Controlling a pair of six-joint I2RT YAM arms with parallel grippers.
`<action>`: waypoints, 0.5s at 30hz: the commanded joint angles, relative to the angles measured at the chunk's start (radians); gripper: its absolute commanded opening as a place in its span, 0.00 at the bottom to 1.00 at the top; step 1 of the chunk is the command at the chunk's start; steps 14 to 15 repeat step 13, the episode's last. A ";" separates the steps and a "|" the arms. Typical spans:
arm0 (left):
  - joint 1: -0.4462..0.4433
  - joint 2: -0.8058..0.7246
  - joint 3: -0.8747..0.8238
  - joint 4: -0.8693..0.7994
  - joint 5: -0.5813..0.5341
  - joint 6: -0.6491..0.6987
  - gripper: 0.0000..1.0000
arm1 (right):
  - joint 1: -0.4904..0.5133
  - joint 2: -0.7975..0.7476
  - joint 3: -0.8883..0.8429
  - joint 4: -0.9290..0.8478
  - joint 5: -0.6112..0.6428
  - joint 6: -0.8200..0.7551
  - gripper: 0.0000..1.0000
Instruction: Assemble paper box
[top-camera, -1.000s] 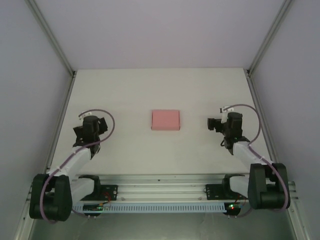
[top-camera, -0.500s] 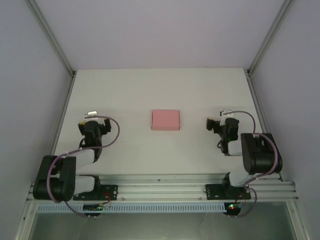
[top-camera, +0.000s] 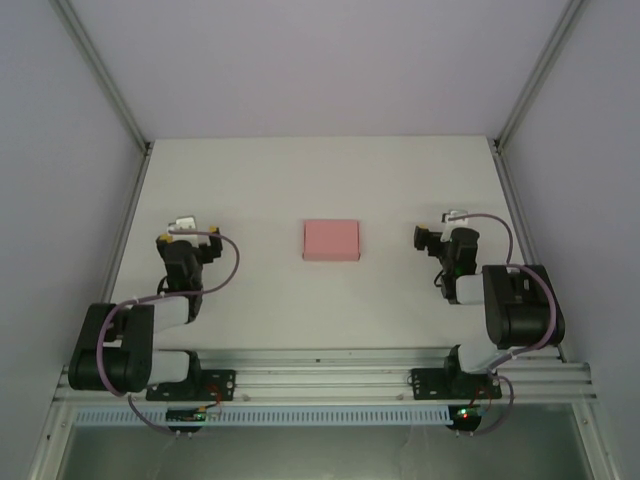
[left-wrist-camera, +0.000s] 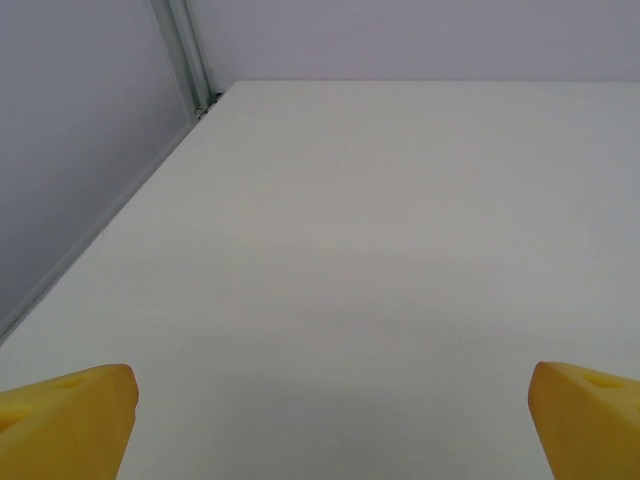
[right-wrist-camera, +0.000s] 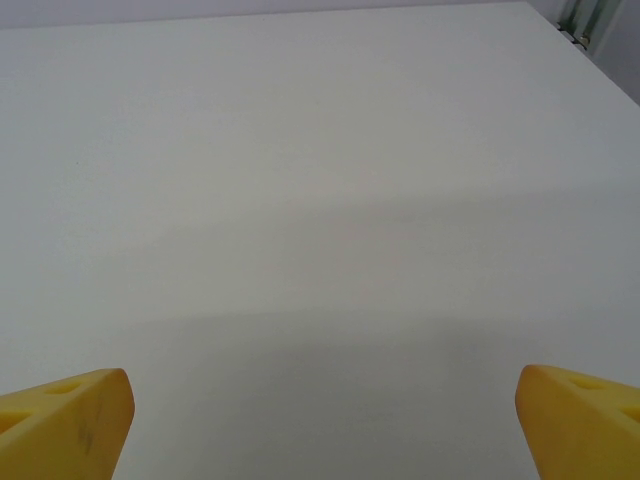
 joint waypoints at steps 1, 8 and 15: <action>0.010 0.021 -0.001 0.082 0.045 0.040 1.00 | 0.004 -0.001 0.012 -0.013 0.024 0.009 1.00; 0.029 0.193 0.011 0.220 0.073 0.038 1.00 | 0.007 -0.002 0.015 -0.017 0.021 0.008 1.00; 0.037 0.218 0.016 0.233 0.071 0.028 1.00 | 0.009 -0.001 0.014 -0.017 0.022 0.007 1.00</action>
